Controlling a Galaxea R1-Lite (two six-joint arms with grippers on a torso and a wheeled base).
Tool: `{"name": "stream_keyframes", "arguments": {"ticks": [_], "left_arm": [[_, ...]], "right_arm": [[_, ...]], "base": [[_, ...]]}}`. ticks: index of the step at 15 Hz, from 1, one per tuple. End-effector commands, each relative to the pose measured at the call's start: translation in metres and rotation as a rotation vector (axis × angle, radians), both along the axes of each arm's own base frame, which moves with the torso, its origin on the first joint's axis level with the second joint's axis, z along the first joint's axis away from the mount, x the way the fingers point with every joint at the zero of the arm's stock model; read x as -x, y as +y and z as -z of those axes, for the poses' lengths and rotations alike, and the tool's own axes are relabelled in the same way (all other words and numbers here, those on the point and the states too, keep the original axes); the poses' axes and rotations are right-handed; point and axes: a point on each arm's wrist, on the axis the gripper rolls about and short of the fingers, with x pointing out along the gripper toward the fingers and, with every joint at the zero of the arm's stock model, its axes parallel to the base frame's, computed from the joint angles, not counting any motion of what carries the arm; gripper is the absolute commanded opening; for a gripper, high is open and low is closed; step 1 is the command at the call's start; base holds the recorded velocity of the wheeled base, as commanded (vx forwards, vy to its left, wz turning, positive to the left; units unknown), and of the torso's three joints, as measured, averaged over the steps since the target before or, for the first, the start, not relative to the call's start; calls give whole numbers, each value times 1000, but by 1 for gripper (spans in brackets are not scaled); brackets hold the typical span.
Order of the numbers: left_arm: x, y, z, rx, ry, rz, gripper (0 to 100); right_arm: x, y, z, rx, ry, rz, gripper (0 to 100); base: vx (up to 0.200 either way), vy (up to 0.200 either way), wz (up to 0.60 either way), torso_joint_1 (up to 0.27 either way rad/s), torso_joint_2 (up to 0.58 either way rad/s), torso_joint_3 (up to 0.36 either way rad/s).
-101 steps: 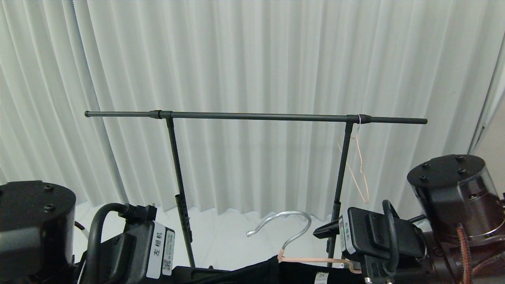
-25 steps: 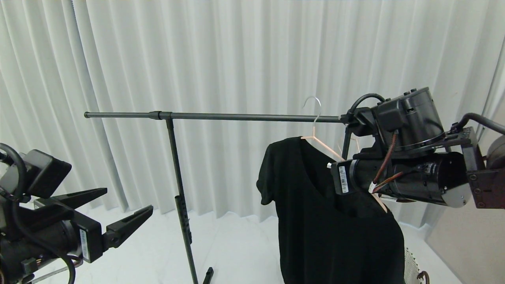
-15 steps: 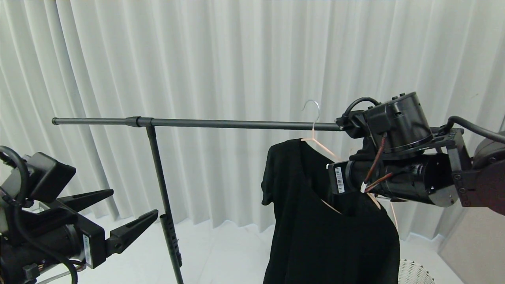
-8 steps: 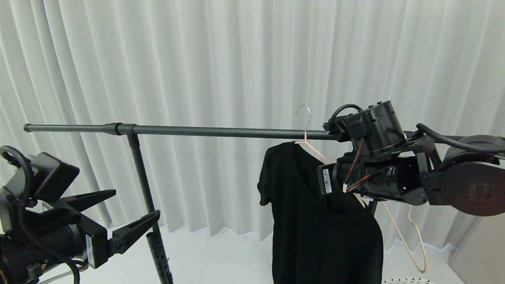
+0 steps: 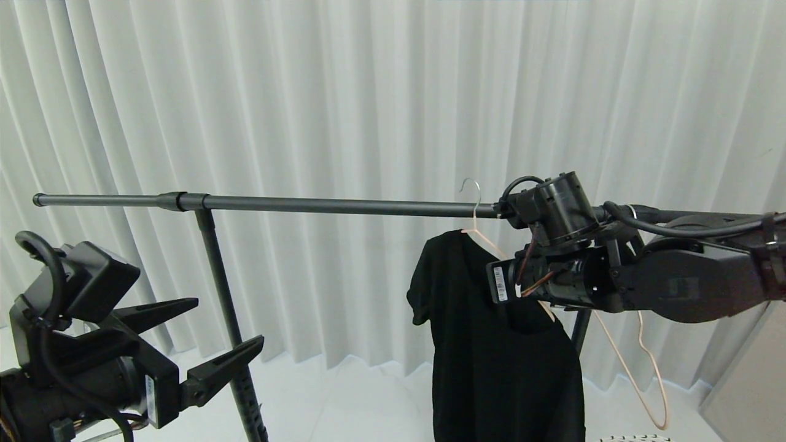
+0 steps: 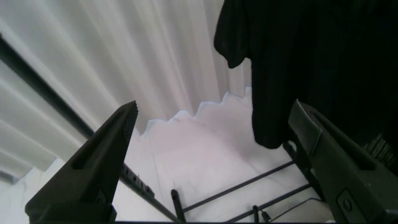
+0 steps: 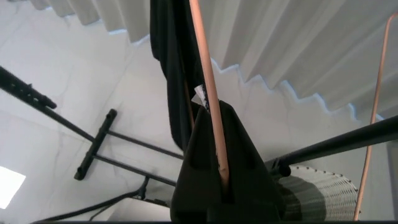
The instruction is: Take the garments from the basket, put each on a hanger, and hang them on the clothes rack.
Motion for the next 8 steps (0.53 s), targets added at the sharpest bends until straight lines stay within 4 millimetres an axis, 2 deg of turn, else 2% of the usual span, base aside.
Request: {"name": "stream_keyframes", "arguments": {"ticks": [1, 8], "left_arm": [[1, -3, 0, 0, 1, 22, 100], [2, -4, -1, -1, -7, 36, 100]], "right_arm": [[-11, 2, 10, 19, 20, 16, 0], [-6, 3, 15, 56, 56, 2, 0]], "base": [[0, 0, 0, 0, 0, 0], [0, 0, 0, 0, 0, 0]]}}
